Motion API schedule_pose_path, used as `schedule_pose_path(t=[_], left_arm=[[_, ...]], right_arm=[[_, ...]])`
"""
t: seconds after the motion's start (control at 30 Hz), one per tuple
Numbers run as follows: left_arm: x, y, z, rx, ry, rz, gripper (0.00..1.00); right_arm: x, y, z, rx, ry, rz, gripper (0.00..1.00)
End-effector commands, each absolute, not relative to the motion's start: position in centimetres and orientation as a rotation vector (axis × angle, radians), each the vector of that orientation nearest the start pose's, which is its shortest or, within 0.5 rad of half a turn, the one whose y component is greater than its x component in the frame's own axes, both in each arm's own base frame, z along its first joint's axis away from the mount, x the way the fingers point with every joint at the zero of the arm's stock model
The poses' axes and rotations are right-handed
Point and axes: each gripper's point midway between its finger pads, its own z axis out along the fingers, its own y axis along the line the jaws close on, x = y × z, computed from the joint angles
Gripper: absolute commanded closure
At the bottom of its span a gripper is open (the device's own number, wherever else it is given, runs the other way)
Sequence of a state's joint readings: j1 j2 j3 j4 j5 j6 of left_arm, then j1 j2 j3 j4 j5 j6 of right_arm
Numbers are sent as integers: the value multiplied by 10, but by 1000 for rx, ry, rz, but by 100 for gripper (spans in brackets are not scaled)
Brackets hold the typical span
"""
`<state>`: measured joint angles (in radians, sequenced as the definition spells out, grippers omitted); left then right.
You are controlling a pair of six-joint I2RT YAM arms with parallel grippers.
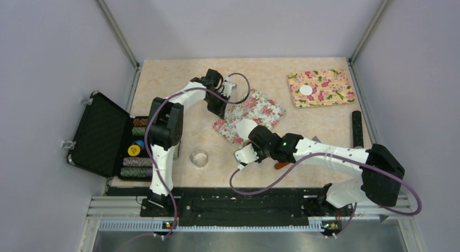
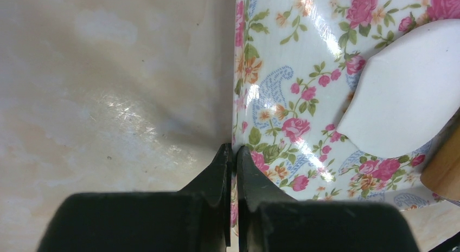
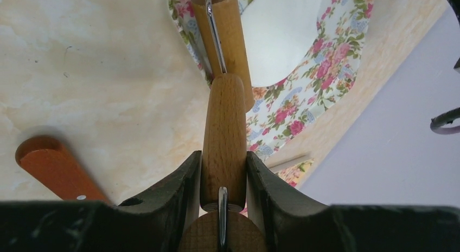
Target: Roll out the dumpling wrappers from the dough
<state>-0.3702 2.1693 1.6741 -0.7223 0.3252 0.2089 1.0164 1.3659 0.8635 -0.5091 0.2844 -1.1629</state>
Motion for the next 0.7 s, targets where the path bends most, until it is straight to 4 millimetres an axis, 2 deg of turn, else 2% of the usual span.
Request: schedule_pose_path(t=[0.0, 0.03, 0.1, 0.2, 0.43, 0.53, 0.63, 0.67], left_arm=[[409, -203, 12, 895, 2665, -412, 100], [409, -203, 12, 894, 2666, -413, 100], [409, -203, 12, 896, 2665, -414, 100], [411, -202, 14, 891, 2656, -404, 100], [414, -200, 17, 872, 2635, -379, 81], [416, -199, 19, 865, 2627, -370, 70], [417, -198, 23, 858, 2616, -367, 62], [417, -198, 25, 855, 2611, -367, 59]], right_arm=[[250, 212, 131, -2069, 1399, -386, 100], [259, 207, 148, -1993, 1411, -397, 100], [274, 190, 167, -1882, 1438, -435, 100], [282, 155, 174, -1790, 1486, -514, 100], [281, 85, 151, -1661, 1613, -654, 100], [285, 72, 138, -1589, 1646, -690, 100], [292, 69, 127, -1514, 1651, -720, 100], [294, 69, 124, -1498, 1658, -720, 96]])
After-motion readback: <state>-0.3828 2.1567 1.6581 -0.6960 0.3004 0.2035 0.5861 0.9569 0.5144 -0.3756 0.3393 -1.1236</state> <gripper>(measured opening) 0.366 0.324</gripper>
